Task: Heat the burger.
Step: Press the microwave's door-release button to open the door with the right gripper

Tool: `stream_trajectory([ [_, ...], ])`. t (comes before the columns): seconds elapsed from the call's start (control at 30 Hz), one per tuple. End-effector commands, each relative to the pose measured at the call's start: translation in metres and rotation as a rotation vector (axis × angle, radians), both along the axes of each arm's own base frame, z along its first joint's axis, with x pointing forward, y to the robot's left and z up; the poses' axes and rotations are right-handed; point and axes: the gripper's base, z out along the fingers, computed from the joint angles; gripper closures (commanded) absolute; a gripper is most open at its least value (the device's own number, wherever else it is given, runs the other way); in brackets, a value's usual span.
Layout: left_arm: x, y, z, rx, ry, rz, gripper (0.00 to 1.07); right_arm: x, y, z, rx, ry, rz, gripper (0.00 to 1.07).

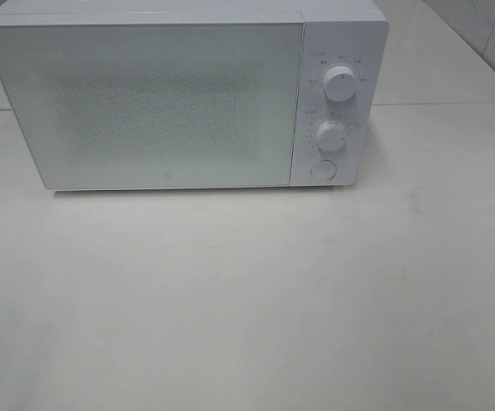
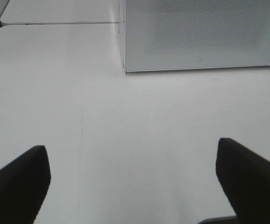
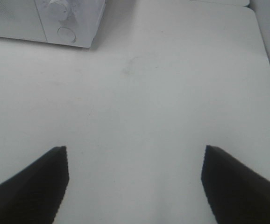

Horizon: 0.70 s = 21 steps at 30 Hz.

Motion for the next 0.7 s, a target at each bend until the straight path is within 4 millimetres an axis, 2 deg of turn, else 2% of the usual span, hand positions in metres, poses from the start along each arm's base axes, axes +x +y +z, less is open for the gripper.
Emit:
stream_trajectory([
  [0.03, -0.002, -0.001, -0.001, -0.009, -0.009, -0.002, 0.18, -0.016, -0.004, -0.008, -0.003, -0.076, -0.040, 0.31],
  [0.23, -0.002, -0.001, -0.001, -0.009, -0.009, -0.002, 0.18, -0.027, -0.005, -0.023, 0.003, -0.114, -0.047, 0.31],
  [0.4, -0.002, -0.001, -0.001, -0.009, -0.009, -0.002, 0.18, -0.035, -0.006, -0.023, 0.008, -0.167, -0.048, 0.31],
  [0.7, -0.002, -0.001, -0.001, -0.009, -0.009, -0.002, 0.18, -0.035, -0.006, -0.023, 0.006, -0.166, -0.049, 0.31],
])
